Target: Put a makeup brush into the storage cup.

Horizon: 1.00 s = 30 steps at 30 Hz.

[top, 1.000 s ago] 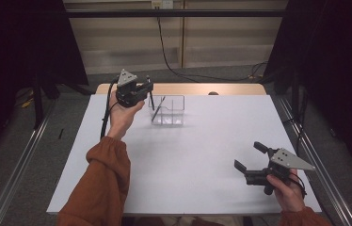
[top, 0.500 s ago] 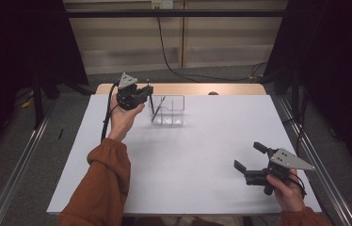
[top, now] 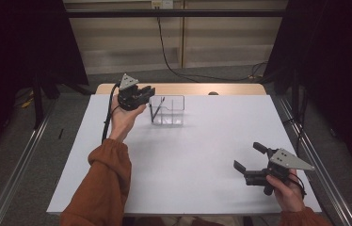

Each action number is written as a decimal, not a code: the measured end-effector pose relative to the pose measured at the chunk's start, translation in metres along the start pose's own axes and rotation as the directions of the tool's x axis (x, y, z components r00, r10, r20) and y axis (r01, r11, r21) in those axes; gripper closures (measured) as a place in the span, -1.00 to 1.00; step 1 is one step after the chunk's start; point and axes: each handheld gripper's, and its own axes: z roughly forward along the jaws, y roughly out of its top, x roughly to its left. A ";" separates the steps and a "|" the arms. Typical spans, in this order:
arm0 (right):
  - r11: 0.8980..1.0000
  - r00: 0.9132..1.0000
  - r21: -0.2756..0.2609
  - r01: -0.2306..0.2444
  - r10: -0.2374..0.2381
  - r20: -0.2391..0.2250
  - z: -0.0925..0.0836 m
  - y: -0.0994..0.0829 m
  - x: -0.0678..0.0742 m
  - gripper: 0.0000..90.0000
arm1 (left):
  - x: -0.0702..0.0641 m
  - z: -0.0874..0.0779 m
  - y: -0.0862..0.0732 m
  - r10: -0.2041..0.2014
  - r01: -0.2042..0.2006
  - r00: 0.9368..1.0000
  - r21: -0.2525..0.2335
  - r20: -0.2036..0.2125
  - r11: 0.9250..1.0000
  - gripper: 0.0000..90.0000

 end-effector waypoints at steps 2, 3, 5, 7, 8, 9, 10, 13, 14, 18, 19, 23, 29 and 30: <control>1.000 1.000 0.002 0.000 0.000 0.000 0.000 0.000 0.000 -1.00 | 0.001 0.000 -0.001 -0.015 0.015 1.000 -0.010 0.001 1.000 0.45; 1.000 1.000 0.000 0.000 0.000 0.001 0.000 0.000 0.000 -1.00 | 0.001 0.000 -0.001 -0.012 0.012 1.000 -0.009 -0.002 1.000 0.39; 1.000 1.000 0.000 0.000 0.000 0.000 0.000 0.000 0.000 -1.00 | 0.002 -0.001 -0.001 -0.009 0.009 1.000 -0.014 -0.008 1.000 0.27; 1.000 1.000 0.002 0.002 -0.002 0.000 0.000 0.000 0.000 -1.00 | 0.001 -0.002 -0.002 -0.024 0.024 1.000 -0.020 -0.010 1.000 0.18; 1.000 1.000 0.001 0.002 -0.002 0.000 0.000 0.000 0.000 -1.00 | 0.001 -0.002 -0.002 -0.021 0.021 1.000 -0.020 -0.016 1.000 0.08; 1.000 1.000 0.002 0.002 -0.002 0.000 0.000 0.000 0.000 -1.00 | 0.001 -0.002 -0.001 -0.023 0.022 1.000 -0.024 -0.021 0.999 -0.02; 1.000 1.000 0.002 0.001 -0.001 -0.001 0.000 0.000 0.000 -1.00 | 0.002 -0.002 -0.001 -0.023 0.022 1.000 -0.030 -0.015 0.999 -0.15; 1.000 1.000 0.002 0.002 -0.002 0.000 0.000 0.000 0.000 -1.00 | 0.003 -0.003 -0.001 -0.035 0.034 0.999 -0.032 -0.012 0.999 -0.31; 1.000 1.000 0.002 0.002 -0.002 0.000 0.000 0.000 0.000 -1.00 | 0.004 -0.003 -0.001 -0.043 0.042 0.999 -0.029 -0.013 0.999 -0.39; 1.000 1.000 0.002 0.000 0.000 0.000 0.000 0.000 0.000 -1.00 | 0.004 -0.004 -0.002 -0.038 0.038 0.999 -0.027 -0.013 0.999 -0.58; 1.000 1.000 0.000 0.000 0.000 0.000 0.000 0.000 0.000 -1.00 | 0.004 -0.005 -0.003 -0.037 0.037 0.999 -0.025 -0.017 0.999 -0.61; 1.000 1.000 0.001 0.002 -0.002 0.000 0.000 0.000 0.000 -1.00 | 0.000 -0.005 -0.004 -0.046 0.045 0.999 -0.034 -0.026 0.998 -0.83; 1.000 1.000 0.005 -0.001 0.001 0.004 -0.001 -0.001 -0.002 -1.00 | 0.001 -0.010 -0.005 -0.048 0.048 0.999 -0.059 -0.002 0.997 -0.93; 1.000 1.000 0.002 -0.001 0.001 0.006 -0.001 -0.002 -0.003 -1.00 | 0.001 -0.010 -0.005 -0.055 0.055 0.998 -0.059 -0.002 0.997 -0.93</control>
